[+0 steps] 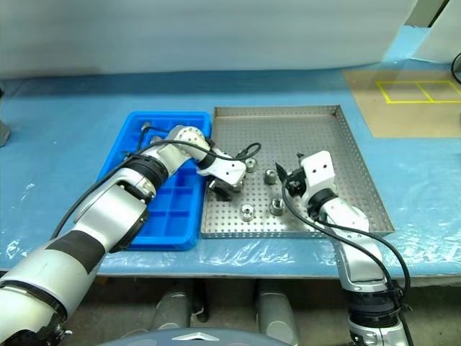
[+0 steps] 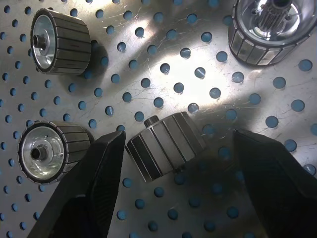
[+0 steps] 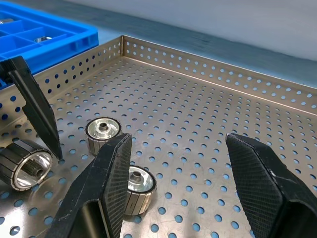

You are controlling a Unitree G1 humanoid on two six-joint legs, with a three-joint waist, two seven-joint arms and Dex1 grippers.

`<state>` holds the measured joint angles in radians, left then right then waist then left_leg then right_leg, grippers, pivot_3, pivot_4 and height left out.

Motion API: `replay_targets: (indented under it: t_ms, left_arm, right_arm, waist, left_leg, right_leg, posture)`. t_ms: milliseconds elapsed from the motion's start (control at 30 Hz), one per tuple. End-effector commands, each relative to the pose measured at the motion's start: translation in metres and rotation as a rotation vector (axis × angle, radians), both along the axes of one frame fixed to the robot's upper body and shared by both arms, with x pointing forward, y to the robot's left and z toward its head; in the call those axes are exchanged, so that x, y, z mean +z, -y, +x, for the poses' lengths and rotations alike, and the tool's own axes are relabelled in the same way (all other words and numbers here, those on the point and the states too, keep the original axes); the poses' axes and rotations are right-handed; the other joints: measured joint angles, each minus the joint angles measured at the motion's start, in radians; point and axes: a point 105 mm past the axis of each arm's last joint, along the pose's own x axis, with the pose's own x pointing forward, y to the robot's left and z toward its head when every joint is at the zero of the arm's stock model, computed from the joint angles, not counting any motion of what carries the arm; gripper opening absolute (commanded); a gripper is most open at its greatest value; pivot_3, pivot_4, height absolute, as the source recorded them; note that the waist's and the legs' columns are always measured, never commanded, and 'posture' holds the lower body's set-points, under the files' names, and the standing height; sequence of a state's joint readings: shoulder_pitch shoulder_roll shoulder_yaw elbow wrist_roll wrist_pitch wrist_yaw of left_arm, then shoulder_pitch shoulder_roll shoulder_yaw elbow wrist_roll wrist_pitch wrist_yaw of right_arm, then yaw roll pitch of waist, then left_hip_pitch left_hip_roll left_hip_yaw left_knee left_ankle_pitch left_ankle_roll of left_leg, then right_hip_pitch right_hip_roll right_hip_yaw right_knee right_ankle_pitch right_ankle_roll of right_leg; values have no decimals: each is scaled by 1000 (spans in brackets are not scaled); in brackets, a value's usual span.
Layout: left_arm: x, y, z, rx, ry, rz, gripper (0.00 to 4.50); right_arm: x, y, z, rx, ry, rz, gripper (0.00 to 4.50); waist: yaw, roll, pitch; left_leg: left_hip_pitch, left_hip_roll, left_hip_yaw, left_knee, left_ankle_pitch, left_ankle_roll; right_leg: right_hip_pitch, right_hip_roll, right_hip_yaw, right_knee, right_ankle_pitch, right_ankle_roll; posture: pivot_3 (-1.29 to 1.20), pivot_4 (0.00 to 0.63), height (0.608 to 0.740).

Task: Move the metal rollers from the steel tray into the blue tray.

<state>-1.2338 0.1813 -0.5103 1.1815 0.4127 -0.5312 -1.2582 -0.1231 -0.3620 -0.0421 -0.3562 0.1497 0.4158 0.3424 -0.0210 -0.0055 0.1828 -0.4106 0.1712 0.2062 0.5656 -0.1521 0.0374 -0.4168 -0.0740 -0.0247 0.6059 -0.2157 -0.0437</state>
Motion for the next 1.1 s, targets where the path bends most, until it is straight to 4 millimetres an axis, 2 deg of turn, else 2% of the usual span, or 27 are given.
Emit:
replay_targets:
  t_ms: [33, 67, 133, 267, 433, 533, 700, 800, 900, 1000, 1100]
  left_arm:
    - [-3, 0, 3, 24, 10, 10, 3677]
    - [-4, 1, 2, 25, 10, 10, 3677]
    - [-3, 4, 3, 40, 12, -9, 3284]
    - [-4, 2, 6, 57, 27, -3, 2048]
    - [-2, 4, 7, 62, 30, -19, 2048]
    - [7, 12, 11, 114, 24, -106, 2048]
    - [53, 17, 6, 44, 11, -310, 2048]
    - [80, 8, 5, 42, 35, -403, 2048]
    - [102, -11, 10, 119, 63, -502, 2048]
    - [109, -37, 20, 248, 131, -563, 2048]
    - [106, -65, 25, 401, 169, -609, 2048]
  right_arm:
    - [9, 0, 0, -5, 46, -8, 3090]
    - [8, -1, 0, -6, 47, -9, 3090]
    - [8, -1, 0, -7, 47, -8, 3132]
    - [8, 0, 1, -22, 56, -23, 3132]
    - [10, 0, 2, -24, 66, -13, 3132]
    - [9, -2, 2, -19, 64, -9, 3132]
    - [15, -8, 2, 29, 71, 0, 3132]
    - [21, -18, 3, 92, 94, -33, 3132]
    - [32, -34, 9, 178, 118, -28, 3132]
    - [41, -46, 19, 238, 142, -46, 3132]
    - [53, -65, 27, 323, 176, -54, 3132]
  waist:
    - [0, 0, 0]
    - [0, 0, 0]
    - [0, 0, 0]
    - [-1, 0, 0]
    - [-3, 0, 0]
    - [-3, 0, 0]
    - [-8, 0, 0]
    - [-15, 0, 0]
    - [-21, 0, 0]
    - [-18, 1, 1]
    - [-8, 1, 1]
  left_leg:
    - [1, 0, 0, 0, 0, 0]
    - [2, 0, 0, 0, 0, 0]
    - [5, 0, 0, 0, 0, 0]
    - [7, 0, 0, 0, 0, 0]
    - [7, 0, 0, 0, 0, 0]
    - [6, 0, -1, 0, 0, 0]
    - [5, 0, -1, 0, -1, 1]
    - [4, 0, 0, -1, -1, 1]
    - [3, 0, 0, -2, -1, 1]
    - [4, 0, 0, -2, 0, 0]
    - [4, 0, 0, -2, 0, 0]
  right_leg:
    - [1, 0, 0, 0, 0, 0]
    - [2, 0, 0, 0, 0, 0]
    - [6, 0, 0, 0, 0, 0]
    - [8, 0, 0, -1, 0, 0]
    - [8, 0, 0, -1, 0, 0]
    - [8, 0, 0, -2, 0, 0]
    - [7, -1, 0, -2, 0, 0]
    - [5, -1, -1, -2, 0, 0]
    - [3, 0, -1, -1, 0, 0]
    - [3, 0, 0, 0, 0, 0]
    - [3, 0, -1, 0, 0, -1]
  posture:
    - [-480, 150, 740]
    - [-480, 150, 740]
    - [-481, 150, 740]
    - [-483, 150, 740]
    - [-479, 150, 740]
    - [-474, 150, 740]
    - [-443, 150, 740]
    - [-398, 150, 740]
    - [-335, 150, 740]
    - [-257, 150, 740]
    - [-184, 150, 740]
